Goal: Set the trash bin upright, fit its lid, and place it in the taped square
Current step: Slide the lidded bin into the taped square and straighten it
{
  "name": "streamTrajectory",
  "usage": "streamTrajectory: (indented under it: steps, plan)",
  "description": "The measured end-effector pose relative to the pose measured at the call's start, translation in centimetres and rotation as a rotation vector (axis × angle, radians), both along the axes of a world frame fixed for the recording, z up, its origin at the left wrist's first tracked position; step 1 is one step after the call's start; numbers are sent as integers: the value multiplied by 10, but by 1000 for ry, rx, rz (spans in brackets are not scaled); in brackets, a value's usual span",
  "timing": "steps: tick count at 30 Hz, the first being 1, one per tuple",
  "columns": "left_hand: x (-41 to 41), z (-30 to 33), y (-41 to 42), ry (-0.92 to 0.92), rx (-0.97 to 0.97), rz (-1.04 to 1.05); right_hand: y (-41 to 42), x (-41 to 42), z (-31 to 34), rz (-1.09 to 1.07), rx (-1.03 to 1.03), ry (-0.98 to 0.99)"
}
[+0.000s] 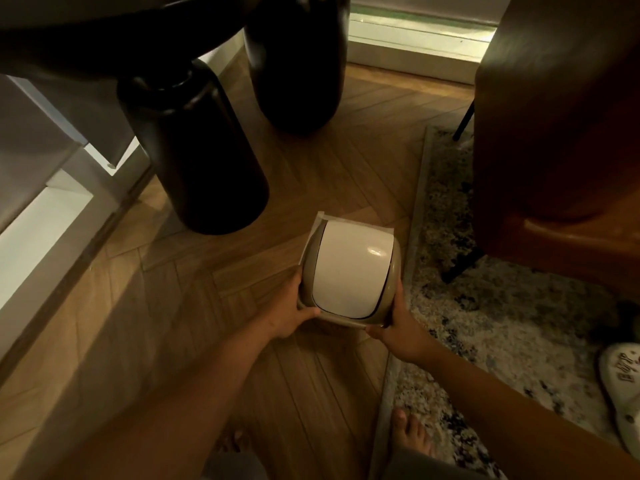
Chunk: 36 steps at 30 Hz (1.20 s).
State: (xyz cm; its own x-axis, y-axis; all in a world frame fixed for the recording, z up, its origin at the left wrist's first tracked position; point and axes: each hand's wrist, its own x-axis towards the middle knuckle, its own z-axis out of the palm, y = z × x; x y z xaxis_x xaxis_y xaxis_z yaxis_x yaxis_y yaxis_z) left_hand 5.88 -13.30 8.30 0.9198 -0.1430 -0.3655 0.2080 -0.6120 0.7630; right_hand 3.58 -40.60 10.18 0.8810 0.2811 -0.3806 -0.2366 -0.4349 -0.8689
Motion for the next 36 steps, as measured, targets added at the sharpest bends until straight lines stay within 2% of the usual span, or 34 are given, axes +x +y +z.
streamTrajectory:
  steps: [6,15,31,36]
  plan:
    - [25,-2,-10,-23,-81,10,-9,22,-2,-25,21,-73]
    - [84,-10,-22,-118,-32,-51,-23,68,-13,-49,-8,-152]
    - [195,-3,-67,-187,-99,-40,-57,171,-15,-97,8,-278]
    - [224,3,-74,-155,-50,-7,-61,194,-13,-101,45,-240]
